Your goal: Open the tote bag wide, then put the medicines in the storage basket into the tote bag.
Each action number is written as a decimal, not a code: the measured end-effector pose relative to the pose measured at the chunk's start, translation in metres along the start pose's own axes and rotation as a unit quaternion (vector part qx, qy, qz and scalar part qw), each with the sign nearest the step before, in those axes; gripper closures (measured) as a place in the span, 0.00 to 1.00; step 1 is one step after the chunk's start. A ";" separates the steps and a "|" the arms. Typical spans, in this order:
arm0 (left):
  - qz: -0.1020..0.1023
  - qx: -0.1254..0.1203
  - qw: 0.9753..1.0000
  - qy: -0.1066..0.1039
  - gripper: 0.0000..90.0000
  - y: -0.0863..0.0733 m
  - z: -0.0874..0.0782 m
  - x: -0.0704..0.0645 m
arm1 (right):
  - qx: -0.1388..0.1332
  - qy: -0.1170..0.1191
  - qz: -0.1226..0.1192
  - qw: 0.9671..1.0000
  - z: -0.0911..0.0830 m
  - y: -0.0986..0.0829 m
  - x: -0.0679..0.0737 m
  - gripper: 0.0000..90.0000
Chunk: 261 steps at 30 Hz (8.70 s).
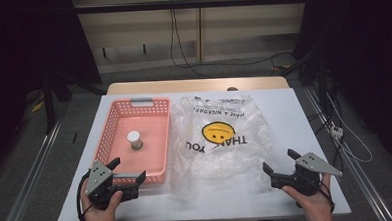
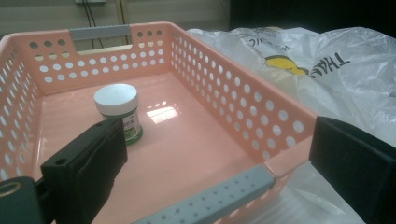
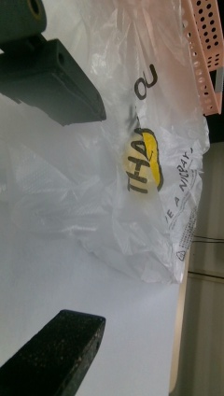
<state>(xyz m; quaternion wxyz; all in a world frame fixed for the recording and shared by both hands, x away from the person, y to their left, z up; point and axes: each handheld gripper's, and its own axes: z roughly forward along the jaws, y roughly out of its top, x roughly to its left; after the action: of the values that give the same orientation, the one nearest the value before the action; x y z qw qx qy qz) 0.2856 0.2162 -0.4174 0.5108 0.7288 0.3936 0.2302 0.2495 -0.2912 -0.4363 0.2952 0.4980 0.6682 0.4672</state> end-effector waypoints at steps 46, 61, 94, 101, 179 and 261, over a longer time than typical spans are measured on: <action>0.012 0.004 1.000 -0.020 0.05 0.000 0.001 -0.002 | 0.196 0.185 -0.125 0.955 0.101 0.056 0.064 0.21; 0.010 0.008 1.000 -0.023 0.05 -0.001 0.001 -0.003 | 0.244 0.200 -0.180 0.932 0.101 0.041 0.070 0.32; 0.027 0.013 0.999 -0.024 0.05 -0.001 0.000 -0.005 | 0.282 0.235 -0.202 0.908 0.122 0.032 0.078 0.96; 0.029 0.014 0.999 -0.023 0.05 -0.001 0.000 -0.005 | 0.287 0.230 -0.184 0.911 0.122 0.033 0.076 1.00; 0.031 0.011 0.999 -0.023 0.05 0.000 -0.001 -0.005 | 0.082 0.213 -0.100 0.968 0.091 0.127 0.045 1.00; 0.041 0.147 0.988 -0.011 0.15 0.080 0.077 0.060 | 0.043 0.221 -0.084 0.971 0.094 0.146 0.037 1.00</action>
<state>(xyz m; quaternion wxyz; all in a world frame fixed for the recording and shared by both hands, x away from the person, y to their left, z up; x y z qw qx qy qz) 0.4040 0.2083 -0.3763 0.3923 0.8140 0.3877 0.1821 0.3751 -0.2151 -0.3360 0.1562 0.3371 0.7757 0.5101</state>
